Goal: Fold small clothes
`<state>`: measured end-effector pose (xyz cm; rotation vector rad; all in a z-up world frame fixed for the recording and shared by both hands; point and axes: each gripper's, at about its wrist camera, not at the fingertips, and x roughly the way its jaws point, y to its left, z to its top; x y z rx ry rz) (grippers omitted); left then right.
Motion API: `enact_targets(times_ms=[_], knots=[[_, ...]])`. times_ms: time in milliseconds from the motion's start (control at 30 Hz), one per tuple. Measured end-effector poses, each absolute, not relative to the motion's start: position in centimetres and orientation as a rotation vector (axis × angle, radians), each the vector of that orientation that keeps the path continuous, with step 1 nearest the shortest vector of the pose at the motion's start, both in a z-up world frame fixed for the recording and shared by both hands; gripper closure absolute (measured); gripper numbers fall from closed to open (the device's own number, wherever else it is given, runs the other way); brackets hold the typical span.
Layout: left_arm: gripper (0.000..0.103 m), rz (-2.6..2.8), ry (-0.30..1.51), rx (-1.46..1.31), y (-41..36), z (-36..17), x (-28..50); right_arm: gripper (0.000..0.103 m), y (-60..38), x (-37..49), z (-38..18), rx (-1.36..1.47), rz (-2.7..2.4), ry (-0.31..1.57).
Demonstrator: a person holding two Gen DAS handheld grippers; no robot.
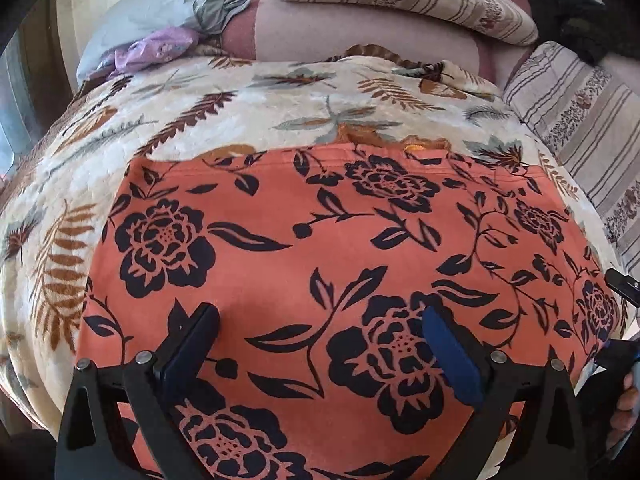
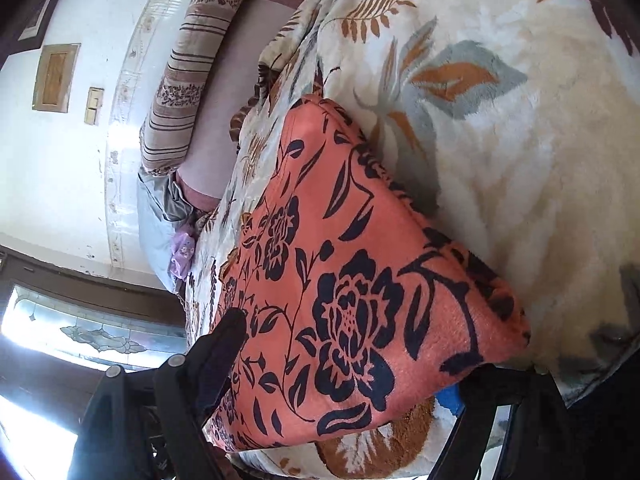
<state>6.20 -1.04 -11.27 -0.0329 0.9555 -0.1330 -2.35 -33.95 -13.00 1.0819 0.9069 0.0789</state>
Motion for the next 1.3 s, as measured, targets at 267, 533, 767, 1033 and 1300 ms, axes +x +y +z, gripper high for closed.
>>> enact_targets(times_ms=[267, 533, 767, 1033, 1300], knots=[[0.002, -0.196, 0.902, -0.118, -3.4, -9.8, 6.4, 0.018, -33.8, -2.4, -12.9, 1.076, 0.066, 0.911], [0.002, -0.208, 0.917, 0.014, -5.7, -10.4, 6.1, 0.018, -33.8, -2.2, -13.0, 1.062, 0.074, 0.917], [0.001, -0.137, 1.012, 0.102, -6.0, -13.0, 8.1, 0.018, -33.1, -1.8, -12.5, 0.999, 0.061, 0.936], [0.0, -0.128, 0.942, 0.122, -6.3, -12.0, 7.8, 0.019, -33.5, -1.5, -12.4, 1.03, 0.033, 0.963], [0.0, -0.198, 0.972, 0.135, -6.2, -13.3, 8.0, 0.09, -31.4, 0.2, -9.9, 0.769, -0.045, 1.013]])
